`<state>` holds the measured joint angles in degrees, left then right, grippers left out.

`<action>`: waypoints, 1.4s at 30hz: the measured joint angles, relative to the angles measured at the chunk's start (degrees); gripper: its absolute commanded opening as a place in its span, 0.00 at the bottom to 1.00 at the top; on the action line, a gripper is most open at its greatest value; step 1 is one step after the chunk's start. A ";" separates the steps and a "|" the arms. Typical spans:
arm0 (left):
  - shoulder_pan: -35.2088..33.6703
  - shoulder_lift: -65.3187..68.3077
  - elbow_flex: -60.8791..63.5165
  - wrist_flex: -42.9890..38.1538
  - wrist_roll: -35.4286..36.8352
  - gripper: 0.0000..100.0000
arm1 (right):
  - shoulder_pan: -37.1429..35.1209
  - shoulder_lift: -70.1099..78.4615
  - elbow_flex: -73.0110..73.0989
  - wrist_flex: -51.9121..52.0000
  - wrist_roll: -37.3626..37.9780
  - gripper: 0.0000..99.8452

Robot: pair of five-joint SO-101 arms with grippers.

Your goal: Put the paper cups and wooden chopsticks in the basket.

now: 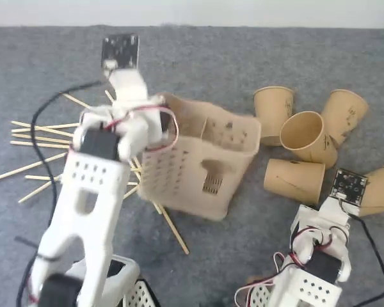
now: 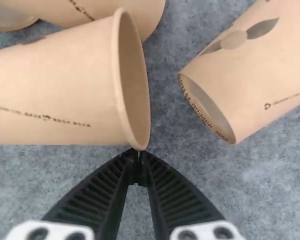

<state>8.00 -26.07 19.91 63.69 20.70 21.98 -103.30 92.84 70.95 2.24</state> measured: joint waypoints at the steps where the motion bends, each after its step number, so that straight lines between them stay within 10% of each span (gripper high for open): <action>1: -0.35 1.93 -2.02 0.00 0.44 0.01 | 0.00 0.00 0.00 0.00 0.00 0.01; 42: -1.58 39.12 -35.25 -13.36 8.53 0.01 | 0.00 0.00 0.00 0.00 3.52 0.01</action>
<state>6.42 13.05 -15.34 50.33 29.23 21.98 -103.30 92.84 70.95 5.76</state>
